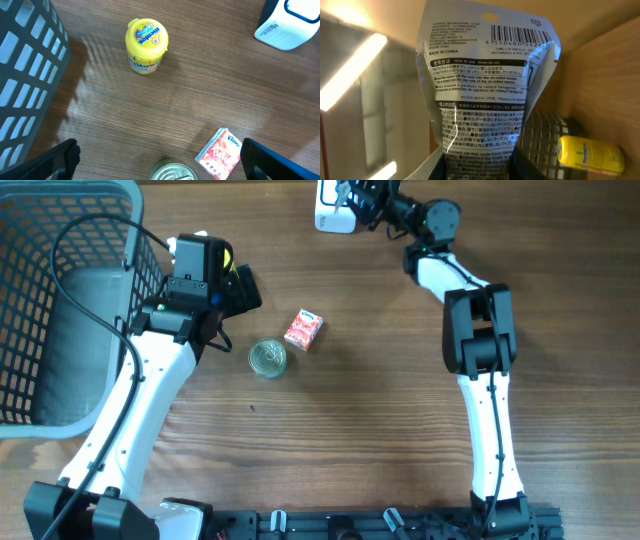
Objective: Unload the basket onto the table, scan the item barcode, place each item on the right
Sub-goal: 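Carry the packet rightward to the right edge of the table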
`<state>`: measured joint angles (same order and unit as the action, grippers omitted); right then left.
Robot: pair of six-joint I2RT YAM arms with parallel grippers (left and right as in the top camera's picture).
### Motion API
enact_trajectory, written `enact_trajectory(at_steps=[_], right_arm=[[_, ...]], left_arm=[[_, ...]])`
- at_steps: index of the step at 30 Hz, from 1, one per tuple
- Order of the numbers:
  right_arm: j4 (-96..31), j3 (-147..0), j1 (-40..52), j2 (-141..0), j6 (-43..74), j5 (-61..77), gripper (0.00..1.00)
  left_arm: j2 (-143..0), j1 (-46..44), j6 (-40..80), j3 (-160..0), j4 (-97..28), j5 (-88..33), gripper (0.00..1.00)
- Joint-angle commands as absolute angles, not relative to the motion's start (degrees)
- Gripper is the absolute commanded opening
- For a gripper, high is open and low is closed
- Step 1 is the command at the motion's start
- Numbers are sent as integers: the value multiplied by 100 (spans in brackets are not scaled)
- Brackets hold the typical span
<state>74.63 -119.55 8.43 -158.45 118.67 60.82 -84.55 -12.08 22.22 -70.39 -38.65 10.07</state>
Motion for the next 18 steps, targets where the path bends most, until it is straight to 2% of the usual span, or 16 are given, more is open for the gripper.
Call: enact_trajectory(at_steps=[1, 8, 18], right_arm=[[7977, -12387, 661, -15878, 11830, 7179, 5], [8259, -12468, 104, -15878, 11183, 8836, 4], [8331, -12468, -1170, -15878, 10353, 9218, 4]], left_arm=[[-8405, -1212, 2298, -7050, -3885, 1103, 100], [-8405, -1212, 2300, -7050, -3883, 1100, 100], [-8405, -1212, 2303, -7050, -3883, 1098, 100]])
